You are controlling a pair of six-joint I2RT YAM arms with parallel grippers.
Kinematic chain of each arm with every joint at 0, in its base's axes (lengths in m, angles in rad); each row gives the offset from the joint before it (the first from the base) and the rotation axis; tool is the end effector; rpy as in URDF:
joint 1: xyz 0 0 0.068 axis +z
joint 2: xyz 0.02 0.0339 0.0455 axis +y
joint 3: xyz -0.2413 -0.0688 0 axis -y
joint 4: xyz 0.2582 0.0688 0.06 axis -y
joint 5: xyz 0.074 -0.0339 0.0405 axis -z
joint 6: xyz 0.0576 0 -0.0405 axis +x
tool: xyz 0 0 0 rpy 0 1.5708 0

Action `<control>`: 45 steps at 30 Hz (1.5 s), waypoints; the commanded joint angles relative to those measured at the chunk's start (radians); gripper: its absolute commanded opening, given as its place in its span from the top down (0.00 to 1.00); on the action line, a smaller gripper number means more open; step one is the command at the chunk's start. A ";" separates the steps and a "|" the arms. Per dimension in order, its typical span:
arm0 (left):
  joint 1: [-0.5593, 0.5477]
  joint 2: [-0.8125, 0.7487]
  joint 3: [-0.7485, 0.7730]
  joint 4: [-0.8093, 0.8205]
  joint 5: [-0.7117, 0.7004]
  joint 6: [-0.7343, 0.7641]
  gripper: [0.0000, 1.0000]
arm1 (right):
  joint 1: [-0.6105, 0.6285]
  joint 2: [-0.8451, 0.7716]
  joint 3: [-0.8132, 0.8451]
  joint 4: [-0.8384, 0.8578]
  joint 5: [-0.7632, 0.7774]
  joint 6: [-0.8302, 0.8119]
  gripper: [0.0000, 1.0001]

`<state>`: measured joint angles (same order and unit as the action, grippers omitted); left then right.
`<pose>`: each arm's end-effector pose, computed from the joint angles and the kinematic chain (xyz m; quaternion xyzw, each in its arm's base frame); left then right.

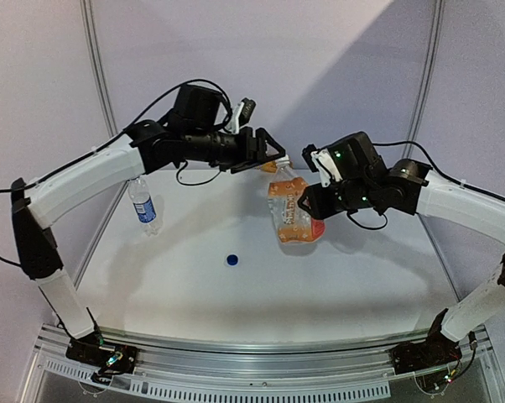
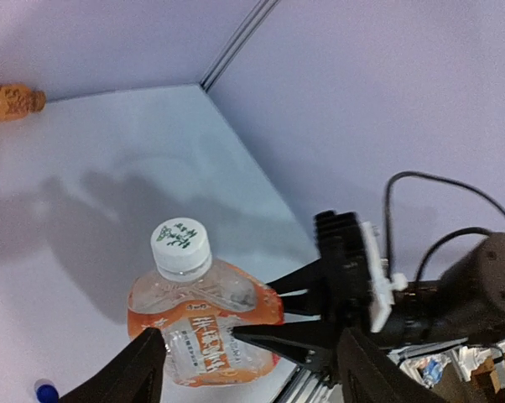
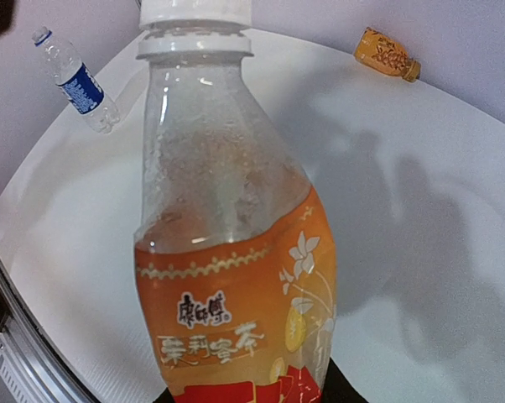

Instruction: Unscrew the bottle caps

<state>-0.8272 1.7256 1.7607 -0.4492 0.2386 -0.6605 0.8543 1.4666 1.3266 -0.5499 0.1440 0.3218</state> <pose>0.2825 -0.3273 0.3686 0.1341 0.8231 -0.4409 0.3319 0.2427 0.2660 0.2935 -0.2078 0.8785 0.1818 0.3899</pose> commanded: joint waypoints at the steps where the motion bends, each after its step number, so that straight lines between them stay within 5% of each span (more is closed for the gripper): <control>1: 0.033 -0.164 -0.155 0.134 0.044 0.105 0.22 | -0.004 -0.062 -0.047 0.053 -0.007 0.008 1.00; 8: 0.137 -0.340 -0.403 0.332 0.317 0.160 0.17 | -0.004 -0.187 -0.180 0.221 -0.307 -0.062 1.00; 14: 0.144 -0.316 -0.429 0.429 0.485 0.121 0.19 | -0.004 -0.228 -0.222 0.284 -0.511 -0.077 1.00; 27: 0.109 -0.186 -0.345 0.505 0.576 0.088 0.26 | -0.005 -0.212 -0.203 0.306 -0.563 -0.068 1.00; 45: 0.080 -0.116 -0.301 0.471 0.596 0.101 0.84 | -0.004 -0.190 -0.168 0.286 -0.557 -0.088 1.00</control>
<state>-0.7216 1.5806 1.4391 0.0452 0.8249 -0.5694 0.8482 1.2633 1.1210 -0.2752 -0.4038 0.2489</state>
